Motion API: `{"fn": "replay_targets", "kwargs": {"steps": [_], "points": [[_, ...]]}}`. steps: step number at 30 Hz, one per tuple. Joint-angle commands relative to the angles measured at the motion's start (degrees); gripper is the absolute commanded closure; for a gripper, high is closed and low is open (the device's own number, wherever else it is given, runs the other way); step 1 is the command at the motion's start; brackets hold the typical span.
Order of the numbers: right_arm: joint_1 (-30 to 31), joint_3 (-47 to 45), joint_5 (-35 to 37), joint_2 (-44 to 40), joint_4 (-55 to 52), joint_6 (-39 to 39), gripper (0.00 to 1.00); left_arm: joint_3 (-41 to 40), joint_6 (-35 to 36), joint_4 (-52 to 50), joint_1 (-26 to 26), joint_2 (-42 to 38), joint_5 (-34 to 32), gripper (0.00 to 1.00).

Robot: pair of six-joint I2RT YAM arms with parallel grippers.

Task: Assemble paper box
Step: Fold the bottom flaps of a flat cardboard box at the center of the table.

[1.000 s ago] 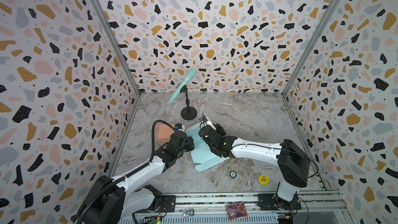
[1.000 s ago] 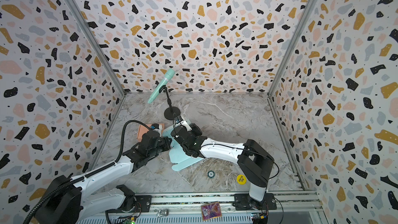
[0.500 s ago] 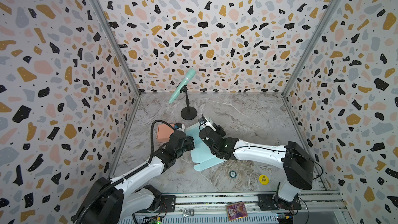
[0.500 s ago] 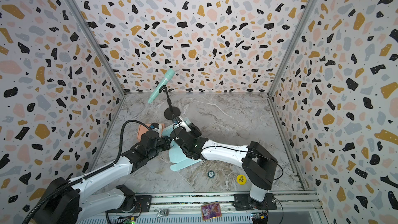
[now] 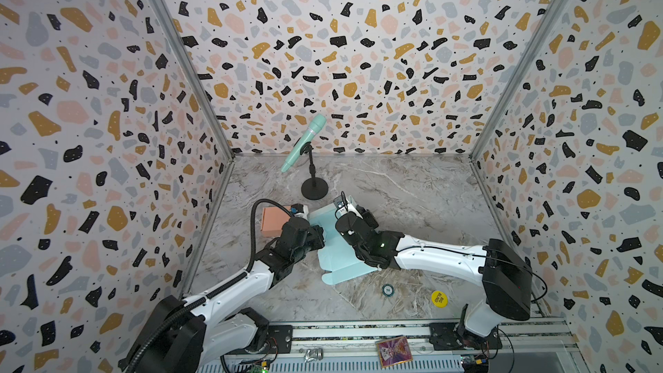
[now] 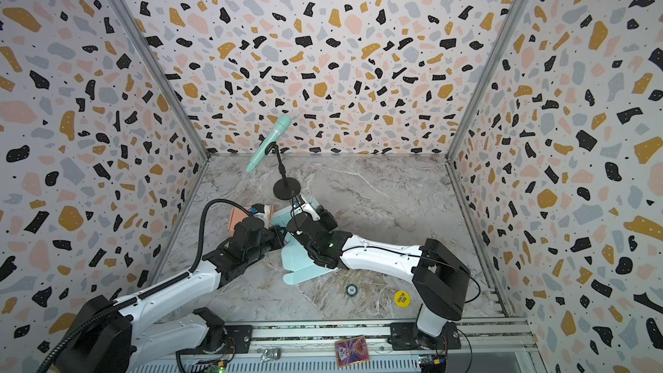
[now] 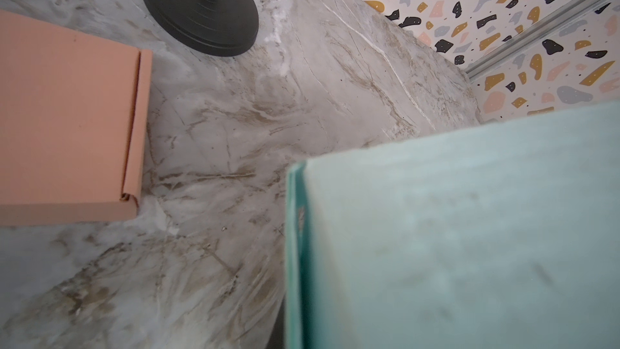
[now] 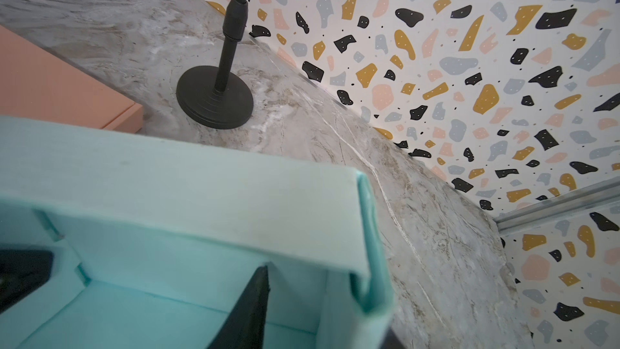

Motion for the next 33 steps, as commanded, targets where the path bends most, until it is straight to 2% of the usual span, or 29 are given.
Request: {"fn": "replay_targets", "kwargs": {"steps": [1,5,15,25,33], "points": [[1.13,-0.76,-4.92,-2.38,0.4,2.6,0.6,0.15,1.18,6.78,-0.97,-1.28,3.26,1.0],[1.14,-1.47,-5.04,-3.29,0.4,3.07,0.56,0.08,1.19,6.95,-0.97,-1.06,2.91,1.0],[1.71,-6.02,-6.65,-7.57,1.88,4.55,0.33,-0.56,1.88,6.9,-0.97,0.35,1.89,1.0],[3.59,-14.09,-15.13,-18.04,5.43,5.21,0.14,-1.51,7.89,6.8,-0.83,2.63,-0.52,1.0],[4.5,-20.59,-22.71,-30.99,8.67,5.52,0.12,0.33,16.25,6.42,-0.88,6.8,2.08,1.0]]}}
